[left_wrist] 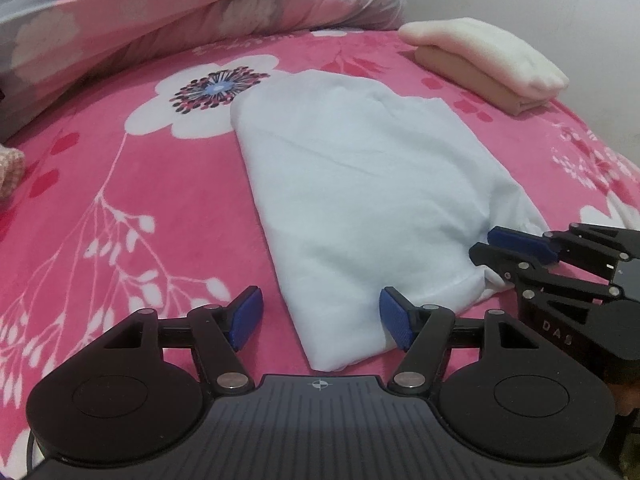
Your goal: Fold clothes
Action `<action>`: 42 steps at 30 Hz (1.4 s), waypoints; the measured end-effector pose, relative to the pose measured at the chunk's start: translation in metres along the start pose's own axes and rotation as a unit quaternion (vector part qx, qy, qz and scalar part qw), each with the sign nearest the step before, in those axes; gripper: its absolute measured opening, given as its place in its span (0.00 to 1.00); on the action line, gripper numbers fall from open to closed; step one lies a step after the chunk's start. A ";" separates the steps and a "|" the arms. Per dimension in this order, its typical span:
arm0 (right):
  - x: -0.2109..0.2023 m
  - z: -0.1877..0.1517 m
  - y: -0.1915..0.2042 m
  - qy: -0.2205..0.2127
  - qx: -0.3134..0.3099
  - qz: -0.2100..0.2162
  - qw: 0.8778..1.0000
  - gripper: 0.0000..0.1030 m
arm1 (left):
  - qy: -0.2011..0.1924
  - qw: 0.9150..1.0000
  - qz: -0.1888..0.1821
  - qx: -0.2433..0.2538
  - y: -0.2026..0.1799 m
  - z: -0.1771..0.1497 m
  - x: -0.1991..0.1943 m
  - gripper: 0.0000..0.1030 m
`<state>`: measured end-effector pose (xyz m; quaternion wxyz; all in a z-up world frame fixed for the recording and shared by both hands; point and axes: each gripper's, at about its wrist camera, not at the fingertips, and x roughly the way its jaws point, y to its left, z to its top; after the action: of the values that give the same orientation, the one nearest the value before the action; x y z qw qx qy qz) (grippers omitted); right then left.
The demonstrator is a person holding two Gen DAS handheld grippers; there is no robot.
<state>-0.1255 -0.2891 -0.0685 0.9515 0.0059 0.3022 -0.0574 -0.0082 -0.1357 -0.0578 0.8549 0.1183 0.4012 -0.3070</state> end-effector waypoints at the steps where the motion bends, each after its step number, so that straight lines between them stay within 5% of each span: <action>1: -0.001 -0.001 0.001 -0.002 -0.002 -0.002 1.000 0.19 | 0.001 1.000 0.002 0.001 -0.001 0.000 -0.001 0.64; 42: -0.005 -0.005 -0.008 -0.013 0.036 0.017 0.999 0.20 | 0.002 0.998 0.053 0.027 -0.016 -0.004 -0.005 0.72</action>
<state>-0.1335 -0.2960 -0.0694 0.9553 0.0444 0.2874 -0.0525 -0.0229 -0.1449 -0.0561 0.8657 0.1629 0.3872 -0.2722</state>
